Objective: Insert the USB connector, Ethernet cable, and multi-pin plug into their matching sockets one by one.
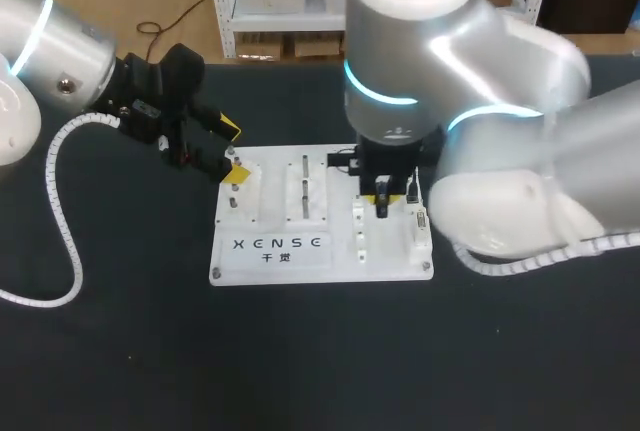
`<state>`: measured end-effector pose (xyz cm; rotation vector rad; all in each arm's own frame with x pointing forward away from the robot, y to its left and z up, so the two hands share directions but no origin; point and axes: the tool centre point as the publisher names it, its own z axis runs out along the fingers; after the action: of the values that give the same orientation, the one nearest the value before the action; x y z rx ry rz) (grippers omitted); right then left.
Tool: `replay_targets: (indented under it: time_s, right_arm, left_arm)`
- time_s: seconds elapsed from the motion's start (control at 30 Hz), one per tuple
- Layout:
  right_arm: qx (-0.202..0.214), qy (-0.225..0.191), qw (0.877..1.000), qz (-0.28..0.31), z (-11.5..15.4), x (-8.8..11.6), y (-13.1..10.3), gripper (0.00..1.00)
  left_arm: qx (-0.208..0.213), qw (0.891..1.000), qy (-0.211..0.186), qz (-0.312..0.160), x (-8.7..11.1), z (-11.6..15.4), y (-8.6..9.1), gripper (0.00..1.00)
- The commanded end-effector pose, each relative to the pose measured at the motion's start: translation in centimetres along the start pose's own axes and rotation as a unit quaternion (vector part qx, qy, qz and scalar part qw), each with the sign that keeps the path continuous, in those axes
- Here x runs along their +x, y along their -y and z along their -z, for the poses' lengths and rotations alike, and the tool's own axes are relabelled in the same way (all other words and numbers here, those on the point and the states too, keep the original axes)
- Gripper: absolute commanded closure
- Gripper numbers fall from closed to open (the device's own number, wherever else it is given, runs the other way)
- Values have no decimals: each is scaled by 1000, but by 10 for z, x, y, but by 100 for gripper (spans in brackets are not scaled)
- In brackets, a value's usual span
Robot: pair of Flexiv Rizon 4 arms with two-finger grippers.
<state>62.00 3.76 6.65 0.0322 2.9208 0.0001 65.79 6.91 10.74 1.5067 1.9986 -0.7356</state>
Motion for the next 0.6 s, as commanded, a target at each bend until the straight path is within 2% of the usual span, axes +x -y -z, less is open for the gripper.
replay_targets:
  time_s: [0.03, 0.27, 0.6]
  right_arm:
    - [-3, 16, 1000, -6, 8, 6, 19, 100]
    - [11, 10, 1000, -17, 5, 9, 36, 100]
    - [19, 4, 1000, -21, -3, 10, 43, 100]
  left_arm:
    - [1, 1000, -2, 0, -1, 0, -1, 0]
    - [1, 1000, -2, 0, -1, 0, -1, 0]
    - [1, 1000, -2, 0, -1, 0, -1, 0]
